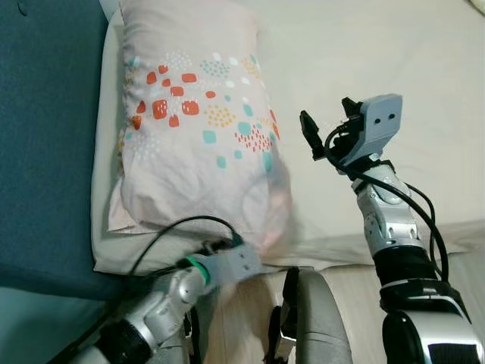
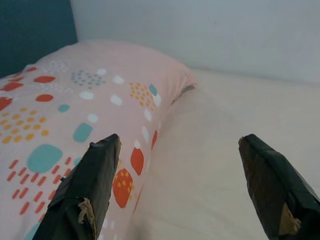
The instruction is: Clean up the room
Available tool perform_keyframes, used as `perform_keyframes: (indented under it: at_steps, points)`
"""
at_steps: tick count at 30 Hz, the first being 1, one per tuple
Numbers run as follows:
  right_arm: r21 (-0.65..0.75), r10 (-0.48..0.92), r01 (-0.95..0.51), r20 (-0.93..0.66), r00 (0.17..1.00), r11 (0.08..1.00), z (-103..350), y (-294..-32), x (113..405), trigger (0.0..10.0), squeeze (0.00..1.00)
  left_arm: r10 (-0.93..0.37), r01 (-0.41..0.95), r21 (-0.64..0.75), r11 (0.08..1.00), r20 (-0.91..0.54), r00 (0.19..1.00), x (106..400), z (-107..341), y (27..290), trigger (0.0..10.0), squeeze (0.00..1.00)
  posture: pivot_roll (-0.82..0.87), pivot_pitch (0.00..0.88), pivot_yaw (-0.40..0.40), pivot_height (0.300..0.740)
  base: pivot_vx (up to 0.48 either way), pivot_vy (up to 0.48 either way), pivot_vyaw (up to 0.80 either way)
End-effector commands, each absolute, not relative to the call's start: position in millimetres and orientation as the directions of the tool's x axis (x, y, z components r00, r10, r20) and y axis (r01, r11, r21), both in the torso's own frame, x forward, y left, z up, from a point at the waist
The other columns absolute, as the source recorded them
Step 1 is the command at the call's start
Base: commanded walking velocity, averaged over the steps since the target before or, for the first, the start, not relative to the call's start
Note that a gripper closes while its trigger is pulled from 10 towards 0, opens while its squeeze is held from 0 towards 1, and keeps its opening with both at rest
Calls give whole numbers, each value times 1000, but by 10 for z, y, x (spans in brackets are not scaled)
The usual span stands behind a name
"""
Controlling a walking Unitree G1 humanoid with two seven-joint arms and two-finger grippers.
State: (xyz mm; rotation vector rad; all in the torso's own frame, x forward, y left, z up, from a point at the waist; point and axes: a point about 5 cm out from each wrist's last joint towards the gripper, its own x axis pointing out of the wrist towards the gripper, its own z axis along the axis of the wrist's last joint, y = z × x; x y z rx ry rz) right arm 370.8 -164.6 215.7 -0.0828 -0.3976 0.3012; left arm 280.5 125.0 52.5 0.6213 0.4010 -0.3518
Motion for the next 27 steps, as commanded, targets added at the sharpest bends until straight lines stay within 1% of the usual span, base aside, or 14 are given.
perform_keyframes:
  at_steps: [1,3,4,5,6,7,8,9,10,15,17,20,22,27]
  points:
    - [-123,297,-271,360,884,955,2088,-1659,3693,10000,0,-150,354,341,871,-502,852,2710,444,1449,10000,0,48,181,55,603,0,0,0]
    - [-122,298,-272,360,884,955,2086,-1656,3692,10000,0,-147,312,271,911,-494,857,2679,459,1518,10000,0,48,181,55,603,0,0,0]
    - [-121,298,-272,360,884,955,2082,-1655,3689,10000,0,-163,277,168,946,-492,855,2595,472,1616,10000,0,55,179,56,603,0,0,0]
    - [-121,298,-272,360,884,955,2082,-1655,3689,10000,0,-163,277,168,946,-492,855,2595,472,1616,10000,0,55,179,56,603,0,0,0]
    - [-120,298,-273,360,884,955,2076,-1658,3686,10000,0,-218,284,66,956,-486,846,2469,493,1700,10000,0,60,178,54,603,0,0,0]
    - [-119,300,-275,356,885,954,2062,-1666,3683,10000,0,-346,346,-88,934,-462,817,2221,578,1808,10000,0,66,179,47,603,0,0,0]
    - [-119,300,-275,356,885,954,2062,-1666,3683,10000,0,-346,346,-88,934,-462,817,2221,578,1808,10000,0,66,179,47,603,0,0,0]
    - [-121,307,-282,350,885,952,2050,-1666,3685,10000,0,-456,430,-164,888,-440,774,1978,689,1907,10000,0,73,175,38,603,0,0,0]
    - [-122,309,-284,348,885,951,2048,-1665,3686,10000,0,-482,452,-177,874,-434,761,1910,726,1936,10000,0,73,175,38,603,0,0,0]
    - [-119,329,-306,334,883,944,2017,-1637,3676,10000,0,-493,474,-157,866,-420,761,1773,844,2031,10000,0,81,166,21,603,0,0,0]
    - [-116,350,-330,332,876,937,2000,-1594,3649,10000,0,-476,462,-130,877,-362,801,1825,976,2022,10000,0,84,159,10,603,0,0,0]
    - [-54,404,-413,351,844,909,1959,-1426,3521,10000,0,-374,371,-49,927,-77,924,2171,1576,1891,10000,0,96,143,-13,603,0,0,0]
    - [-16,421,-444,353,836,896,1900,-1307,3451,10000,0,-302,304,-4,953,78,950,2399,1881,1760,10000,0,91,119,-30,603,0,0,0]
    - [22,415,-447,332,847,894,1778,-1197,3406,10000,0,-275,269,56,961,185,943,2577,2105,1570,10000,0,88,105,-35,603,0,0,0]
